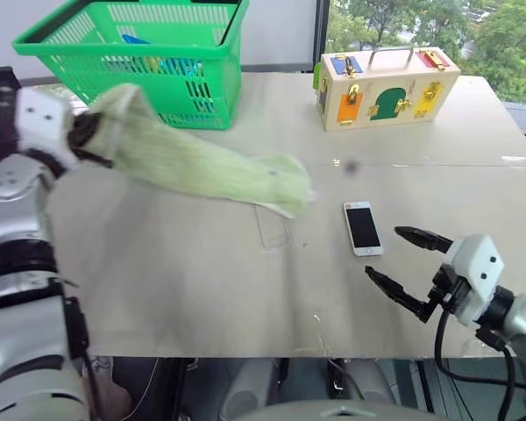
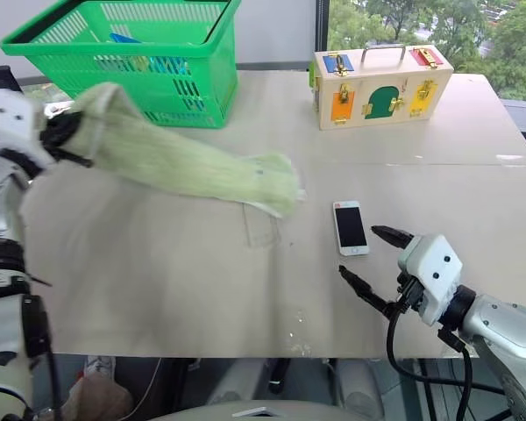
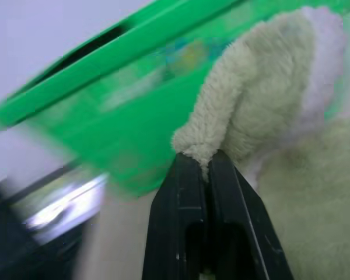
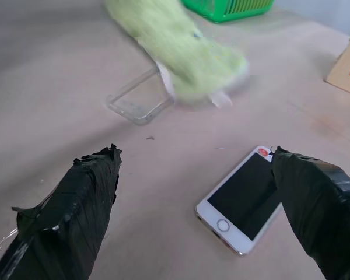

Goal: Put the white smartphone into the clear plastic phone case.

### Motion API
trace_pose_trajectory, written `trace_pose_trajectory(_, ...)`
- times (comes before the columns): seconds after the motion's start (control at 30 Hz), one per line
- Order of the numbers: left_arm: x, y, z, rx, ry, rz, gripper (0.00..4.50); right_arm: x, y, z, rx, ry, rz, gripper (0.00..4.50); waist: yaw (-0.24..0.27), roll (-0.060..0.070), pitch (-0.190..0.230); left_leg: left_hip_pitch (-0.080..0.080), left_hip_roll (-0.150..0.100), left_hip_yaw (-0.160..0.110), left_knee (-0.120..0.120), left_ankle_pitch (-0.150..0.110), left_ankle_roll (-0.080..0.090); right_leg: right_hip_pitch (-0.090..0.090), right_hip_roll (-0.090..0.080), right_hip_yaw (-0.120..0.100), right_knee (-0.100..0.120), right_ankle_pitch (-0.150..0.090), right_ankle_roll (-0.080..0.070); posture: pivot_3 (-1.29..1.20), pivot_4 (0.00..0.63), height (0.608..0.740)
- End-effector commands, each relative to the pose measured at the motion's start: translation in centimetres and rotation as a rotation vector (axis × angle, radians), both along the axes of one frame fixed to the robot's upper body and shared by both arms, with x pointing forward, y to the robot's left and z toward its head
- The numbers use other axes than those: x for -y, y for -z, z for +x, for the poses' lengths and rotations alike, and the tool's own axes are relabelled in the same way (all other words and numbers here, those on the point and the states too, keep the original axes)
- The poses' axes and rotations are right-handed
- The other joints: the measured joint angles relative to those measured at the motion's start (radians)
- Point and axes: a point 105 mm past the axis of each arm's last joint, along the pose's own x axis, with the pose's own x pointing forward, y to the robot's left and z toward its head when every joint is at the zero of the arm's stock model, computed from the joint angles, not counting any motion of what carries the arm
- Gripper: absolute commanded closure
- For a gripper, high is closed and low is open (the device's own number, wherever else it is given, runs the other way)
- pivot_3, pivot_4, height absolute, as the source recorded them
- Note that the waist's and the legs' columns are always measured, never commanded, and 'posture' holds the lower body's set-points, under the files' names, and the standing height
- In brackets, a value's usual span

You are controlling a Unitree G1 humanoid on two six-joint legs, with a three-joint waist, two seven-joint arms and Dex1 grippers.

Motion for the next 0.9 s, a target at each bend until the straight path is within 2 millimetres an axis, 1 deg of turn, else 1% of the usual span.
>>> trace_pose_trajectory(0.03,-2.0,-3.0,-1.5,0.128,-0.074,0.026,4.44,-0.3,-0.5,-0.1,0.024,-0.029,0.001,0.0,0.007,-0.003,-0.001,0.0,0.0,-0.001,0.0,0.0,-0.001,0.001,0.0,-0.001,0.0,0.0,0.0,0.0,0.15,0.74)
trace_pose_trajectory(0.1,-1.8,-3.4,-1.6,0.143,-0.067,0.058,4.44,-0.3,-0.4,-0.1,0.022,-0.034,0.0,0.0,0.012,-0.004,-0.002,0.0,0.0,-0.002,0.001,-0.001,-0.001,0.002,0.0,-0.002,-0.001,0.0,0.0,0.0,0.15,0.74)
trace_pose_trajectory(0.2,0.1,-2.3,-0.6,0.108,0.042,0.037,4.44,-0.3,-0.3,-0.1,0.021,-0.04,0.002,0.0,0.017,-0.004,-0.002,0.0,0.0,-0.002,0.001,-0.001,-0.001,0.002,-0.001,-0.002,0.0,0.0,0.0,0.0,0.15,0.74)
trace_pose_trajectory(0.23,1.7,-0.4,0.3,0.043,0.142,-0.019,4.44,-0.4,-0.3,-0.1,0.021,-0.042,0.003,0.0,0.017,-0.004,-0.002,0.001,0.0,-0.002,0.001,-0.001,-0.001,0.003,-0.001,-0.003,0.0,0.0,0.0,0.0,0.15,0.74)
trace_pose_trajectory(0.27,2.9,0.9,0.7,-0.001,0.214,-0.061,4.44,-0.4,-0.3,-0.1,0.021,-0.044,0.003,0.0,0.018,-0.004,-0.002,0.001,0.0,-0.002,0.001,-0.001,-0.001,0.003,0.0,-0.002,0.0,0.0,0.0,0.0,0.15,0.74)
trace_pose_trajectory(0.3,4.1,3.2,1.2,-0.093,0.27,-0.101,4.44,-0.5,-0.3,-0.1,0.022,-0.045,0.004,0.0,0.019,-0.003,-0.003,0.001,0.0,-0.002,0.001,-0.001,-0.001,0.003,-0.001,-0.003,0.001,0.0,0.0,0.0,0.15,0.74)
trace_pose_trajectory(0.33,4.9,4.9,1.4,-0.157,0.305,-0.131,4.44,-0.5,-0.3,-0.1,0.023,-0.045,0.004,0.0,0.017,-0.003,-0.003,0.002,0.0,-0.002,0.002,-0.001,-0.001,0.004,-0.001,-0.003,0.001,0.0,0.0,0.0,0.15,0.74)
trace_pose_trajectory(0.37,5.1,6.5,1.5,-0.227,0.295,-0.161,4.44,-0.5,-0.3,-0.1,0.024,-0.043,0.005,0.0,0.008,-0.003,-0.003,0.002,0.0,-0.002,0.002,-0.001,-0.001,0.004,0.0,-0.002,0.001,0.0,0.0,0.0,0.15,0.74)
trace_pose_trajectory(0.4,5.1,7.6,1.6,-0.281,0.28,-0.192,4.44,-0.5,-0.3,-0.2,0.025,-0.042,0.004,0.0,0.003,-0.004,-0.003,0.002,0.0,-0.001,0.002,0.0,0.0,0.004,0.0,-0.002,0.001,0.0,0.0,0.0,0.15,0.74)
trace_pose_trajectory(0.47,5.4,8.5,1.5,-0.337,0.28,-0.282,4.44,-0.5,-0.3,-0.4,0.024,-0.037,0.005,0.0,-0.011,-0.007,-0.001,0.001,0.0,-0.002,0.002,0.001,0.002,0.003,0.0,-0.002,0.002,0.0,0.0,0.0,0.15,0.74)
trace_pose_trajectory(0.53,6.2,9.0,1.2,-0.411,0.329,-0.341,3.91,-0.3,-0.2,-0.6,0.02,-0.03,0.001,0.0,-0.025,-0.011,-0.001,0.0,0.0,-0.003,0.002,0.002,0.003,0.002,0.001,-0.002,0.002,0.0,0.0,0.0,0.15,0.74)
trace_pose_trajectory(0.57,6.5,9.0,1.1,-0.43,0.341,-0.334,3.71,-0.3,-0.1,-0.7,0.017,-0.028,0.0,0.0,-0.029,-0.011,-0.001,-0.001,0.0,-0.004,0.002,0.002,0.003,0.002,0.001,-0.003,0.002,0.0,0.0,0.0,0.15,0.74)
trace_pose_trajectory(0.63,7.1,8.3,0.9,-0.441,0.373,-0.347,2.76,-0.4,-0.1,-0.9,0.016,-0.024,0.003,0.0,-0.032,-0.011,-0.001,0.0,0.0,-0.004,0.002,0.002,0.003,0.002,0.001,-0.003,0.002,0.0,0.0,0.0,0.15,0.74)
trace_pose_trajectory(0.7,8.4,7.0,0.5,-0.438,0.459,-0.39,1.77,-0.5,-0.3,-1.0,0.016,-0.025,0.01,0.0,-0.031,-0.011,-0.001,0.0,0.0,-0.004,0.002,0.002,0.002,0.002,0.0,-0.002,0.002,0.0,0.0,0.0,0.15,0.74)
trace_pose_trajectory(0.73,9.4,6.4,0.0,-0.45,0.532,-0.404,1.27,-0.6,-0.3,-1.1,0.016,-0.026,0.013,0.0,-0.031,-0.011,-0.001,0.001,0.0,-0.004,0.002,0.0,0.0,0.002,0.0,-0.002,0.002,0.0,0.0,0.0,0.15,0.74)
trace_pose_trajectory(0.77,10.8,5.7,-0.8,-0.467,0.633,-0.425,0.84,-0.6,-0.3,-1.1,0.015,-0.027,0.014,0.0,-0.031,-0.011,-0.001,0.001,0.0,-0.004,0.002,0.0,0.0,0.002,0.0,-0.002,0.002,0.0,0.0,0.0,0.15,0.74)
trace_pose_trajectory(0.83,12.9,4.6,-2.4,-0.505,0.779,-0.469,0.02,-0.6,-0.3,-1.1,0.012,-0.03,0.013,0.0,-0.031,-0.011,-0.001,0.001,0.0,-0.004,0.002,0.0,0.0,0.002,0.0,-0.002,0.002,0.0,0.0,0.0,0.15,0.74)
trace_pose_trajectory(0.87,14.7,4.1,-3.8,-0.553,0.905,-0.472,0.02,-0.6,-0.3,-1.1,0.012,-0.03,0.013,0.0,-0.031,-0.011,-0.001,0.001,0.0,-0.004,0.002,0.0,0.0,0.002,0.0,-0.002,0.002,0.0,0.0,0.0,0.15,0.74)
trace_pose_trajectory(0.9,16.1,3.9,-5.0,-0.594,0.997,-0.466,0.02,-0.6,-0.3,-1.0,0.013,-0.031,0.013,0.0,-0.031,-0.011,-0.001,0.001,0.0,-0.004,0.002,0.0,0.0,0.002,0.0,-0.002,0.002,0.0,-0.001,0.0,0.15,0.74)
